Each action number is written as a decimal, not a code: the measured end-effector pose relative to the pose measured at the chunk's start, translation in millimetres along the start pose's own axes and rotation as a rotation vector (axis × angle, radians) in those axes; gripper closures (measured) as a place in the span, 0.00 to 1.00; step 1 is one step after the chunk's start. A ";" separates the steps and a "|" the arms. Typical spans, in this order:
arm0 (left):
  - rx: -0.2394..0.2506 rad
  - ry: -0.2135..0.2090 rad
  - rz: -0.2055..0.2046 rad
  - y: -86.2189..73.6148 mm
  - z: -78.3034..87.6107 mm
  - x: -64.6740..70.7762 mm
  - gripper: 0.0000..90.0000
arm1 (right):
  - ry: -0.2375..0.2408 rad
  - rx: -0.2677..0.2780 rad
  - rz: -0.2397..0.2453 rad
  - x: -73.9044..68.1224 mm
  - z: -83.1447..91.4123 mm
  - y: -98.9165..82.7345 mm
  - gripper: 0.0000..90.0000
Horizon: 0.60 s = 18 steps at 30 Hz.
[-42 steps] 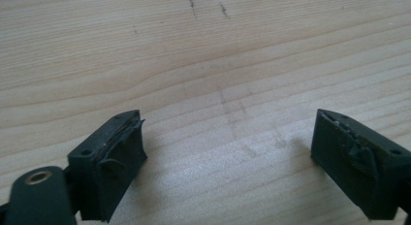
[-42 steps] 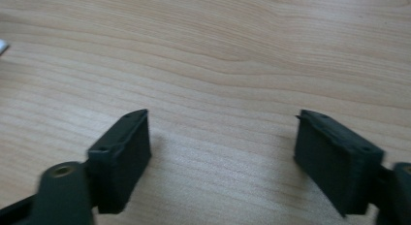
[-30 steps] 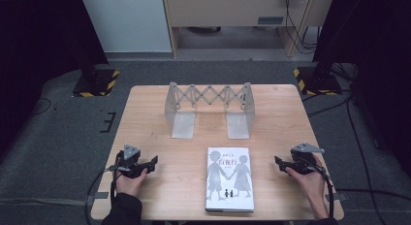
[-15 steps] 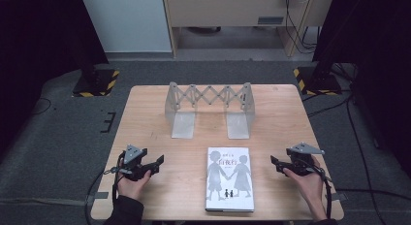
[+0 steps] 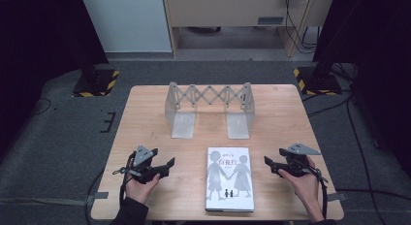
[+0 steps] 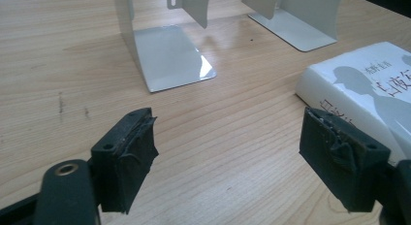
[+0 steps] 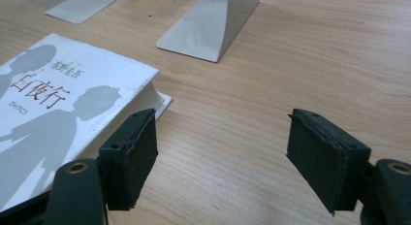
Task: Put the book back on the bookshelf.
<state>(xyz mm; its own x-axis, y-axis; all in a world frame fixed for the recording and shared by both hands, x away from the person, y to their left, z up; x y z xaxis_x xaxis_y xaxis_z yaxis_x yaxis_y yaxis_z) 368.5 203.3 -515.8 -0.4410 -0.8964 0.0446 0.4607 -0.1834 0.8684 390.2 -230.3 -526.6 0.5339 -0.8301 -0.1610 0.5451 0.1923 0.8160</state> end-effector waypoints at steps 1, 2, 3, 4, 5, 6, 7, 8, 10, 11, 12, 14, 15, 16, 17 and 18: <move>-0.002 -0.011 -0.004 0.1 -0.6 2.9 0.20 | 0.008 0.000 0.002 -2.1 -0.9 0.0 0.29; -0.004 -0.015 -0.007 0.1 -1.0 4.3 0.21 | 0.009 0.002 0.000 -2.9 -1.3 0.2 0.29; -0.004 -0.015 -0.007 0.1 -1.0 4.3 0.21 | 0.013 0.003 0.000 -4.2 -1.6 0.4 0.29; -0.007 -0.020 -0.011 0.1 -1.2 5.9 0.21 | 0.015 0.003 0.001 -5.1 -1.8 0.5 0.29; -0.008 -0.028 -0.015 0.2 -1.7 9.3 0.21 | 0.021 0.002 -0.001 -6.4 -1.9 0.7 0.29; -0.011 -0.031 -0.022 0.1 -1.8 10.9 0.21 | 0.026 0.001 0.001 -7.4 -2.0 0.9 0.29; -0.013 -0.033 -0.023 0.3 -2.0 12.8 0.21 | 0.026 0.004 0.003 -8.2 -2.1 1.3 0.29; -0.015 -0.036 -0.026 0.5 -2.1 14.5 0.21 | 0.028 0.009 0.000 -9.3 -2.5 1.7 0.29; -0.017 -0.041 -0.029 0.7 -2.2 16.2 0.22 | 0.034 0.009 -0.001 -10.5 -2.6 2.0 0.29; -0.018 -0.048 -0.034 1.0 -2.5 18.5 0.22 | 0.038 0.010 0.002 -11.3 -2.7 2.0 0.29; -0.019 -0.050 -0.038 1.2 -2.7 20.3 0.23 | 0.046 0.015 -0.005 -13.8 -3.0 2.5 0.29; -0.024 -0.054 -0.046 2.0 -3.0 25.5 0.23 | 0.050 0.017 -0.007 -15.7 -3.4 2.9 0.29; -0.024 -0.054 -0.046 2.0 -3.0 25.5 0.23 | 0.050 0.017 -0.007 -15.7 -3.4 2.9 0.29; -0.028 -0.053 -0.051 2.3 -3.0 27.0 0.23 | 0.052 0.017 -0.005 -16.7 -3.5 3.1 0.29; -0.022 -0.065 -0.049 2.8 -3.4 30.6 0.23 | 0.059 0.019 -0.006 -19.3 -4.0 3.6 0.29; -0.020 -0.066 -0.046 2.7 -3.5 32.2 0.23 | 0.060 0.023 -0.007 -20.1 -4.4 4.0 0.29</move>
Point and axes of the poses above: each handheld gripper's, and its own axes: z roughly backward along the jaws, y roughly out of its top, x roughly to its right, the point moved 5 cm from there along -z, roughly forward along the jaws, and after that the axes turned 5 degrees about y, right-handed, at the moved point
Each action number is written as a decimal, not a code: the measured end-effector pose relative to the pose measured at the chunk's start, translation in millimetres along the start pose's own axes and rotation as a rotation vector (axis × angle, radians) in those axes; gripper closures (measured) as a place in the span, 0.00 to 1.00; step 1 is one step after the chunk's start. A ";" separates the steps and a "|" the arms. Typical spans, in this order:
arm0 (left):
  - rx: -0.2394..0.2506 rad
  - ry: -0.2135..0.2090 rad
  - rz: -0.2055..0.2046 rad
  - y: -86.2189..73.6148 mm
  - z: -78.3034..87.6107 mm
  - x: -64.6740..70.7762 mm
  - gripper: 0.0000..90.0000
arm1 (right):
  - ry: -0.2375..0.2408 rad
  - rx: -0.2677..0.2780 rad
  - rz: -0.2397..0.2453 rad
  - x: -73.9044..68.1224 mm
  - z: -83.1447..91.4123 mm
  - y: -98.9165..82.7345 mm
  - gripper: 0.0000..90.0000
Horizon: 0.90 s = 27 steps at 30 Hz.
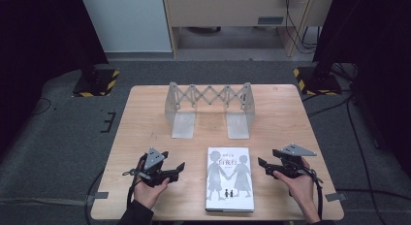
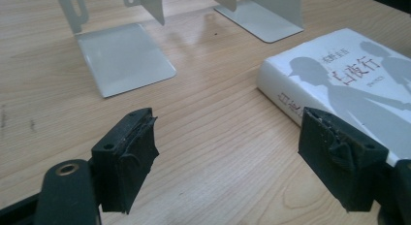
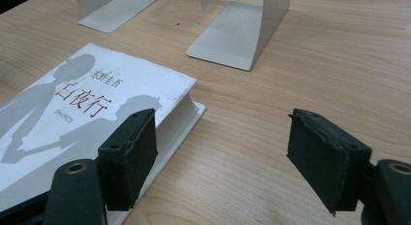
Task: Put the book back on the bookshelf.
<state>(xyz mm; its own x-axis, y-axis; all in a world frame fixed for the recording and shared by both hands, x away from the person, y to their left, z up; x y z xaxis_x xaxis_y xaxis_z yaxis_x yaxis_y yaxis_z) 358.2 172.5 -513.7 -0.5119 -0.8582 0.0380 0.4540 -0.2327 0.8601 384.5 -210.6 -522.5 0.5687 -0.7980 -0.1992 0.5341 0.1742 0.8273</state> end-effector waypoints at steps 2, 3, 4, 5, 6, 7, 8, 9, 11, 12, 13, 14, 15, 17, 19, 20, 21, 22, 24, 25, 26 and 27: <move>-0.003 0.000 -0.004 -0.2 -0.9 2.6 0.23 | 0.004 -0.003 0.006 -2.0 -1.3 0.0 0.29; -0.006 0.000 -0.004 -0.4 -1.4 3.9 0.23 | 0.007 -0.002 0.002 -3.1 -1.8 0.1 0.29; -0.009 -0.002 -0.007 -0.5 -1.9 5.0 0.23 | 0.008 -0.005 0.005 -3.9 -2.3 -0.2 0.29; -0.009 -0.002 -0.007 -0.5 -1.9 5.0 0.23 | 0.008 -0.005 0.005 -3.9 -2.3 -0.2 0.29; -0.009 -0.002 -0.009 -0.6 -2.4 6.5 0.23 | 0.009 -0.005 0.003 -4.8 -2.9 -0.2 0.29; -0.008 -0.005 -0.011 -0.6 -2.8 7.5 0.23 | 0.013 -0.009 0.009 -5.6 -3.3 -0.5 0.29; -0.008 -0.010 -0.013 -0.6 -3.4 9.2 0.23 | 0.012 -0.008 0.002 -6.6 -3.6 -0.5 0.29; -0.006 -0.011 -0.017 -0.5 -3.9 10.4 0.23 | 0.014 -0.007 -0.002 -7.6 -4.1 -0.6 0.29; -0.013 -0.020 -0.021 -0.8 -5.3 12.9 0.23 | 0.019 -0.005 -0.004 -8.9 -4.6 -0.7 0.29; -0.013 -0.023 -0.021 -1.1 -6.1 14.2 0.23 | 0.022 -0.007 0.002 -9.1 -4.8 -1.0 0.29; -0.016 -0.022 -0.024 -1.4 -7.2 15.8 0.23 | 0.023 -0.005 0.000 -10.0 -5.4 -1.1 0.29; -0.019 -0.026 -0.029 -1.7 -8.6 18.0 0.24 | 0.027 -0.006 -0.001 -11.6 -6.3 -1.5 0.29; -0.019 -0.026 -0.029 -1.7 -8.6 18.0 0.25 | 0.027 -0.006 -0.001 -11.6 -6.3 -1.5 0.29; -0.020 -0.037 -0.039 -1.6 -10.0 22.4 0.28 | 0.036 -0.007 -0.012 -14.7 -8.1 -2.3 0.29; -0.019 -0.050 -0.044 -1.9 -11.3 25.3 0.28 | 0.039 -0.015 -0.008 -15.9 -9.1 -3.2 0.29; -0.019 -0.050 -0.051 -2.1 -12.0 26.6 0.28 | 0.042 -0.012 -0.013 -17.1 -9.9 -3.5 0.29; -0.019 -0.050 -0.051 -2.1 -12.0 26.6 0.27 | 0.042 -0.012 -0.013 -17.1 -9.9 -3.5 0.29; -0.022 -0.051 -0.056 -2.4 -12.7 27.8 0.27 | 0.042 -0.012 -0.012 -17.6 -10.5 -3.8 0.29; -0.032 -0.060 -0.062 -4.1 -15.7 31.7 0.27 | 0.050 -0.018 -0.013 -20.4 -12.3 -4.9 0.29; -0.035 -0.062 -0.065 -4.5 -16.7 33.1 0.26 | 0.052 -0.019 -0.007 -20.9 -12.9 -5.4 0.29; -0.036 -0.065 -0.070 -4.9 -17.6 34.7 0.26 | 0.058 -0.023 -0.013 -22.4 -13.5 -5.9 0.29; -0.036 -0.065 -0.070 -4.9 -17.6 34.7 0.26 | 0.058 -0.023 -0.013 -22.4 -13.5 -5.9 0.29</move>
Point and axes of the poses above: each handheld gripper's, and its own axes: z roughly backward along the jaws, y roughly out of its top, x roughly to its right, the point moved 5 cm from there along -z, roughly forward along the jaws, and after that the axes turned 5 degrees about y, right-handed, at the moved point
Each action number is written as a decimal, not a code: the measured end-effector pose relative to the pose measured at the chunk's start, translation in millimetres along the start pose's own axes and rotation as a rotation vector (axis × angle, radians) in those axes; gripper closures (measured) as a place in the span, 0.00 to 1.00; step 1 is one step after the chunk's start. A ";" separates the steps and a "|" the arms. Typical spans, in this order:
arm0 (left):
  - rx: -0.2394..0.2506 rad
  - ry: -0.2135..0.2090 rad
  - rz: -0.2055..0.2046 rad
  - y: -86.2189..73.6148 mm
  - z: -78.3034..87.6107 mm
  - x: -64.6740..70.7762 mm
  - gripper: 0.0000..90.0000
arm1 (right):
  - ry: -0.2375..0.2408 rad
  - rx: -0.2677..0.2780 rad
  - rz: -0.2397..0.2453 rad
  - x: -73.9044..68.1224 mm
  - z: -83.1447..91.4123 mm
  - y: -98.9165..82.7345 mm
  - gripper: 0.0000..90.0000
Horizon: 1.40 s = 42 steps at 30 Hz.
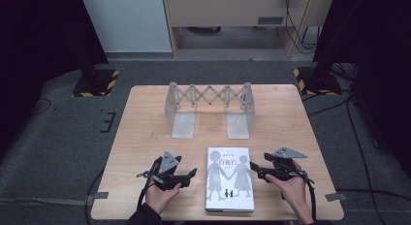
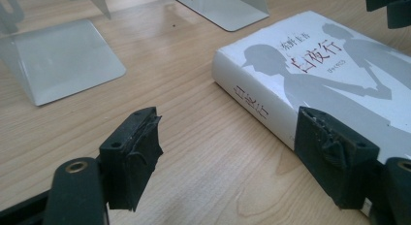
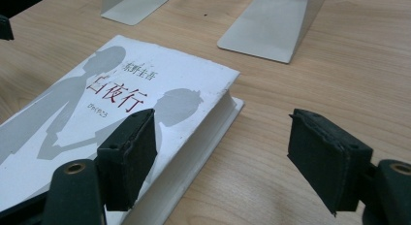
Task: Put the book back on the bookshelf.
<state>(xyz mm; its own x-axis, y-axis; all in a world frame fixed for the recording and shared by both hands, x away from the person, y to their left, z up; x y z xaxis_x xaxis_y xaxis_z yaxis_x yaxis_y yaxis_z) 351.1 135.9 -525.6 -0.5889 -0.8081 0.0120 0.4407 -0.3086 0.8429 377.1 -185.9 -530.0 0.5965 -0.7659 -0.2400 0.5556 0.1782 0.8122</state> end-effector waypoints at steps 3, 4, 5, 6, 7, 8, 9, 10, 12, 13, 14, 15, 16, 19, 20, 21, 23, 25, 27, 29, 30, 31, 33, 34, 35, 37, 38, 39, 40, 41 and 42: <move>-0.005 -0.009 -0.004 -0.3 -2.7 4.6 0.26 | 0.006 -0.008 0.003 -2.9 -3.2 -2.5 0.29; -0.005 -0.016 0.000 -0.2 -4.6 7.7 0.26 | 0.012 -0.015 0.006 -4.4 -5.0 -4.5 0.29; -0.003 -0.021 0.001 0.0 -5.3 9.1 0.26 | 0.013 -0.018 0.003 -5.1 -5.5 -5.0 0.29; -0.002 -0.027 0.006 0.2 -6.0 10.8 0.27 | 0.016 -0.021 0.003 -5.7 -6.2 -5.6 0.29; -0.002 -0.031 0.005 0.4 -6.7 12.2 0.27 | 0.018 -0.021 0.008 -6.1 -7.0 -6.2 0.29; -0.002 -0.031 0.005 0.4 -6.7 12.2 0.27 | 0.018 -0.021 0.008 -6.1 -7.0 -6.2 0.29; -0.001 -0.035 0.005 0.6 -7.7 14.1 0.27 | 0.021 -0.023 0.006 -7.0 -7.4 -6.5 0.29; -0.001 -0.039 0.006 0.6 -8.6 15.8 0.27 | 0.023 -0.023 0.005 -7.9 -8.2 -6.8 0.29; -0.001 -0.050 0.008 0.4 -9.9 18.4 0.27 | 0.029 -0.026 0.003 -9.5 -9.0 -7.4 0.29; -0.003 -0.056 0.008 0.2 -10.6 19.8 0.28 | 0.031 -0.027 0.004 -10.0 -9.6 -7.7 0.29; -0.003 -0.063 0.013 0.1 -11.5 21.5 0.28 | 0.035 -0.027 0.002 -10.9 -10.3 -7.8 0.29; -0.005 -0.070 0.012 -0.1 -12.5 23.3 0.28 | 0.039 -0.030 -0.001 -11.6 -10.7 -8.2 0.29; -0.008 -0.077 0.006 -0.3 -13.9 26.3 0.29 | 0.046 -0.031 -0.002 -12.8 -12.0 -8.8 0.29; -0.009 -0.083 0.002 -0.3 -15.2 29.2 0.29 | 0.051 -0.030 -0.009 -14.2 -13.0 -9.0 0.29; -0.011 -0.087 0.000 -0.3 -16.0 30.6 0.29 | 0.056 -0.030 -0.008 -14.6 -13.5 -9.4 0.29; -0.013 -0.088 -0.001 -0.5 -16.8 31.7 0.29 | 0.062 -0.033 -0.015 -15.6 -14.1 -9.9 0.29; -0.018 -0.093 -0.003 -1.2 -18.7 34.2 0.29 | 0.067 -0.036 -0.016 -16.9 -15.7 -10.8 0.29; -0.026 -0.099 -0.009 -2.4 -21.2 37.1 0.29 | 0.085 -0.038 -0.023 -19.2 -17.5 -12.0 0.29; -0.027 -0.101 -0.009 -2.7 -21.9 38.1 0.29 | 0.088 -0.035 -0.026 -19.9 -18.2 -12.1 0.30; -0.035 -0.106 -0.015 -3.7 -23.5 40.0 0.29 | 0.098 -0.037 -0.033 -21.7 -19.3 -12.8 0.30; -0.041 -0.108 -0.025 -4.5 -24.4 40.7 0.28 | 0.102 -0.036 -0.031 -22.1 -20.0 -13.1 0.30; -0.038 -0.115 -0.029 -4.7 -25.8 42.9 0.27 | 0.104 -0.036 -0.027 -23.1 -21.3 -13.6 0.30; -0.035 -0.119 -0.029 -4.5 -26.5 44.3 0.26 | 0.108 -0.036 -0.031 -24.0 -21.9 -13.6 0.30; -0.036 -0.122 -0.036 -4.6 -27.1 45.0 0.24 | 0.110 -0.037 -0.030 -24.5 -22.3 -13.9 0.30; -0.031 -0.124 -0.033 -4.6 -28.0 46.1 0.22 | 0.113 -0.039 -0.030 -25.1 -22.7 -14.1 0.30; -0.034 -0.130 -0.037 -4.7 -29.4 47.2 0.19 | 0.118 -0.036 -0.037 -26.0 -23.9 -14.4 0.30; -0.032 -0.129 -0.037 -4.7 -30.5 47.6 0.16 | 0.120 -0.036 -0.038 -26.2 -24.4 -14.6 0.30; -0.032 -0.126 -0.040 -4.8 -31.6 47.8 0.10 | 0.125 -0.036 -0.042 -26.4 -25.1 -14.9 0.29; -0.030 -0.133 -0.041 -4.8 -32.5 48.4 0.10 | 0.125 -0.036 -0.042 -26.4 -25.1 -14.9 0.29; -0.034 -0.143 -0.037 -4.8 -33.7 49.5 0.09 | 0.128 -0.032 -0.046 -26.3 -25.9 -15.1 0.29; -0.034 -0.143 -0.037 -4.8 -33.7 49.5 0.08 | 0.128 -0.032 -0.046 -26.3 -25.9 -15.1 0.29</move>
Point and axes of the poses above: each handheld gripper's, and its own axes: z roughly backward along the jaws, y roughly out of its top, x roughly to its right, the point moved 5 cm from there along -z, roughly forward along the jaws, and after that the axes turned 5 degrees about y, right-handed, at the moved point
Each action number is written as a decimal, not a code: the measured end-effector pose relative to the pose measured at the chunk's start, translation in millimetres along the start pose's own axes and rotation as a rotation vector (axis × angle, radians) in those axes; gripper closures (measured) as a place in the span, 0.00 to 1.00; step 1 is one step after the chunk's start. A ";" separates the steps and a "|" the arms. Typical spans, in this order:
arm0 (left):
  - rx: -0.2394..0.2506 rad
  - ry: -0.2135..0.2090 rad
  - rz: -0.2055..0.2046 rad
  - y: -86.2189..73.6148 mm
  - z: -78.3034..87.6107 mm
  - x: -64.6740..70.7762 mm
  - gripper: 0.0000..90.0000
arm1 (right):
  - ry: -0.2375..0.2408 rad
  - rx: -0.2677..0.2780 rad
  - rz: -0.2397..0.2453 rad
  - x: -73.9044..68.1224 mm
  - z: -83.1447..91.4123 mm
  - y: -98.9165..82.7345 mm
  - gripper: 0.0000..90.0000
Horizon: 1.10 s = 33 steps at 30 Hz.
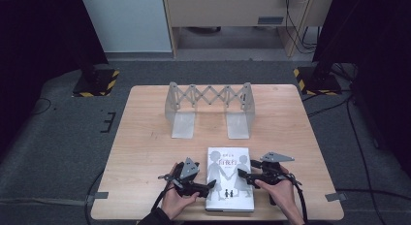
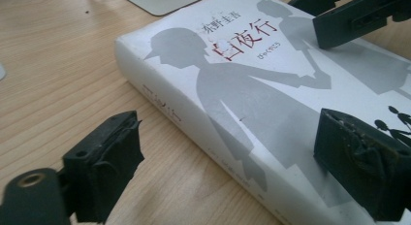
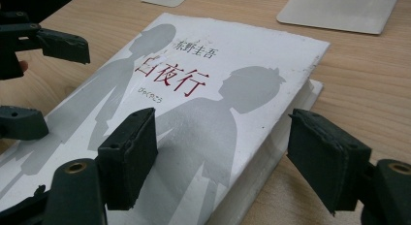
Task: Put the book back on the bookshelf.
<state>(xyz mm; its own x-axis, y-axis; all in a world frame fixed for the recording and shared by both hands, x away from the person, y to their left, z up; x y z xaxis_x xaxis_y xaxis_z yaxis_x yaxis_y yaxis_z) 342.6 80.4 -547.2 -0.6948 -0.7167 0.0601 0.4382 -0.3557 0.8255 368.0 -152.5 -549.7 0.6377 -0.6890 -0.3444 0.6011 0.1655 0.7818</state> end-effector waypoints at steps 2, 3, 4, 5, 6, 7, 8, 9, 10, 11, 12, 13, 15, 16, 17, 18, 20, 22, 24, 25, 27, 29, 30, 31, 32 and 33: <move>-0.001 -0.001 -0.002 0.2 -1.3 1.3 0.07 | 0.008 0.004 -0.016 -0.3 -1.1 -0.4 0.29; -0.003 -0.005 0.001 0.4 -1.8 2.3 0.07 | 0.011 0.004 -0.015 0.0 -1.5 -0.6 0.29; -0.003 -0.005 0.001 0.4 -1.8 2.3 0.07 | 0.011 0.004 -0.015 0.0 -1.5 -0.6 0.29; -0.004 -0.015 -0.003 0.1 -2.2 2.9 0.07 | 0.013 0.007 -0.015 0.2 -2.1 -0.7 0.29; -0.004 -0.015 -0.003 0.1 -2.2 2.9 0.07 | 0.013 0.007 -0.015 0.2 -2.1 -0.7 0.29; -0.001 -0.022 0.000 -0.3 -2.6 3.1 0.07 | 0.016 0.006 -0.020 -0.1 -2.2 -0.9 0.29; 0.001 -0.024 0.001 -0.5 -2.7 3.1 0.07 | 0.018 0.007 -0.021 -0.2 -2.6 -1.0 0.29; 0.003 -0.026 -0.001 -0.6 -2.8 2.9 0.07 | 0.019 0.008 -0.022 -0.3 -3.0 -1.0 0.29; 0.005 -0.026 -0.003 -0.6 -2.8 2.9 0.07 | 0.020 0.009 -0.022 -0.4 -3.3 -1.0 0.29; 0.005 -0.025 -0.002 -0.7 -2.7 3.0 0.07 | 0.022 0.010 -0.021 -0.6 -3.7 -1.0 0.29; 0.006 -0.023 -0.001 -0.5 -2.7 3.3 0.06 | 0.023 0.012 -0.025 -1.0 -4.1 -0.9 0.29; 0.008 -0.019 -0.005 -0.6 -3.0 3.0 0.06 | 0.025 0.015 -0.023 -2.0 -4.9 -0.9 0.29; 0.008 -0.021 -0.004 -0.8 -3.2 2.6 0.05 | 0.024 0.013 -0.020 -2.6 -5.5 -1.1 0.28; 0.012 -0.024 0.008 -1.2 -3.9 2.3 0.05 | 0.024 0.012 -0.020 -2.6 -5.5 -1.0 0.28; 0.010 -0.022 0.007 -1.6 -4.1 1.7 0.04 | 0.024 0.013 -0.019 -2.5 -5.5 -1.0 0.28; 0.013 -0.019 0.007 -1.8 -4.4 1.5 0.03 | 0.024 0.012 -0.020 -2.6 -5.5 -1.0 0.28; 0.014 -0.016 0.006 -1.8 -4.6 1.4 0.02 | 0.023 0.012 -0.020 -2.8 -5.5 -0.8 0.28; 0.018 -0.021 0.003 -1.8 -4.9 1.0 0.02 | 0.023 0.013 -0.015 -2.7 -5.4 -0.6 0.28; 0.020 -0.023 0.000 -1.8 -5.0 0.9 0.02 | 0.023 0.013 -0.013 -2.7 -5.4 -0.5 0.28; 0.019 -0.024 0.000 -1.7 -5.0 0.9 0.02 | 0.023 0.013 -0.013 -2.7 -5.3 -0.5 0.28; 0.010 -0.036 0.016 -2.2 -4.9 2.1 0.03 | 0.025 0.012 -0.016 -2.8 -5.0 -0.2 0.29; 0.008 -0.037 0.018 -1.9 -4.3 2.9 0.05 | 0.025 0.011 -0.018 -3.0 -4.8 -0.1 0.29; 0.008 -0.037 0.018 -1.9 -4.3 2.9 0.05 | 0.024 0.010 -0.017 -3.1 -4.6 0.1 0.29; 0.009 -0.038 0.015 -1.7 -4.1 3.1 0.05 | 0.024 0.010 -0.017 -3.1 -4.6 0.1 0.29; 0.011 -0.040 0.013 -1.6 -3.8 3.1 0.06 | 0.024 0.013 -0.009 -2.9 -4.4 0.7 0.29; 0.011 -0.041 0.014 -1.6 -3.5 3.1 0.06 | 0.024 0.013 -0.009 -2.9 -4.4 0.7 0.29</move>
<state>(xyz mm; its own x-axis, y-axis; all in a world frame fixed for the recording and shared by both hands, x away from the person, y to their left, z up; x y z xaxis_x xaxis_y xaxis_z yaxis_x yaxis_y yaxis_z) 341.8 76.6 -550.3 -0.7119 -0.6959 0.0943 0.4418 -0.3394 0.8304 368.7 -147.2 -550.5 0.6437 -0.6732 -0.3641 0.6011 0.1502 0.7849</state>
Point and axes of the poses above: each handheld gripper's, and its own axes: z roughly backward along the jaws, y roughly out of its top, x roughly to its right, the point moved 5 cm from there along -z, roughly forward along the jaws, and after that the axes turned 5 degrees about y, right-handed, at the moved point
